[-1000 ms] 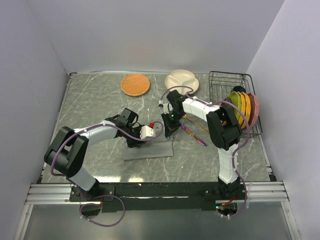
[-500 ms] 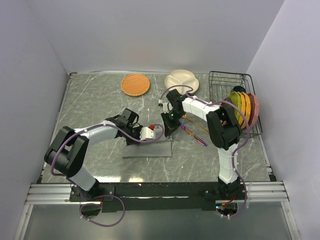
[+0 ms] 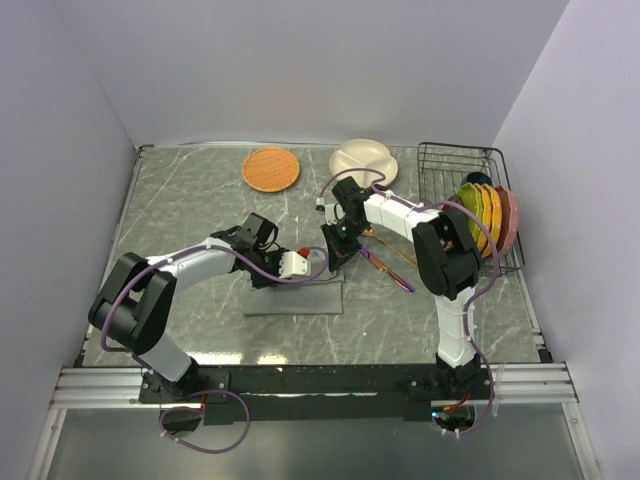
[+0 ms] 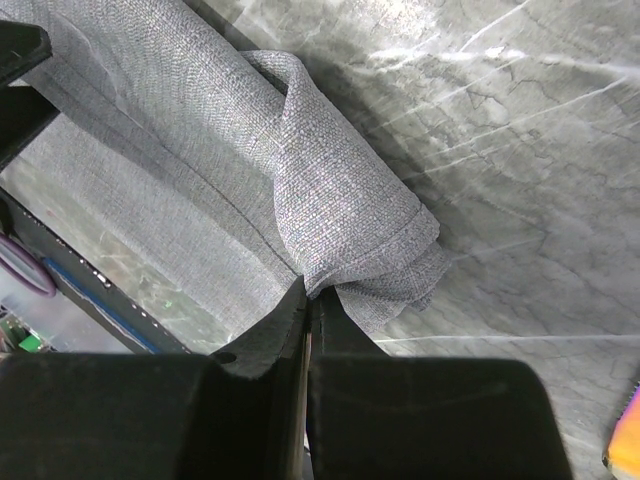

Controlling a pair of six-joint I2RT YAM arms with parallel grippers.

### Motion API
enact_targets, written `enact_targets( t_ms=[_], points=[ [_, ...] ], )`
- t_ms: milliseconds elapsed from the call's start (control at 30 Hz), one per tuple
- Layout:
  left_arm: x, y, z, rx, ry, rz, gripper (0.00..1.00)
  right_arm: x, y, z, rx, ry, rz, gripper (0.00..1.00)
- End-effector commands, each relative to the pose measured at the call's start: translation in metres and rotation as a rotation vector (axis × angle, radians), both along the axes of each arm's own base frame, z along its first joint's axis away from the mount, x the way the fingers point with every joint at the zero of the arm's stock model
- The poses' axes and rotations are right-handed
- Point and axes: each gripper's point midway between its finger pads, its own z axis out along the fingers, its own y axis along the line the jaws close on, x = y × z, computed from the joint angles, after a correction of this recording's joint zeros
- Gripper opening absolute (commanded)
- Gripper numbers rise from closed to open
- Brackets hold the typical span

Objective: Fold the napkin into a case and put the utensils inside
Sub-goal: Smooth out the 2/3-rectangle-folded napkin at the center of the board.

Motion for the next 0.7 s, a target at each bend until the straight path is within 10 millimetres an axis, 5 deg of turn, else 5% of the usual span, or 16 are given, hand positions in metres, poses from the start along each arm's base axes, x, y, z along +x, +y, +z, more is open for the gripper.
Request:
enact_targets(
  t_ms=[0, 400, 500, 667],
  points=[
    [0.012, -0.007, 0.020, -0.017, -0.062, -0.029, 0.42, 0.009, 0.002, 0.008, 0.015, -0.021, 0.005, 0.00],
    [0.015, -0.003, 0.015, 0.009, -0.065, -0.032, 0.38, 0.009, 0.002, 0.008, 0.016, -0.020, 0.014, 0.00],
    [0.013, -0.002, 0.012, 0.017, -0.060, -0.046, 0.31, 0.010, 0.003, 0.008, 0.018, -0.020, 0.014, 0.00],
    [0.014, -0.005, 0.021, 0.009, -0.062, -0.066, 0.05, 0.012, 0.006, 0.014, 0.035, -0.021, 0.016, 0.00]
  ],
)
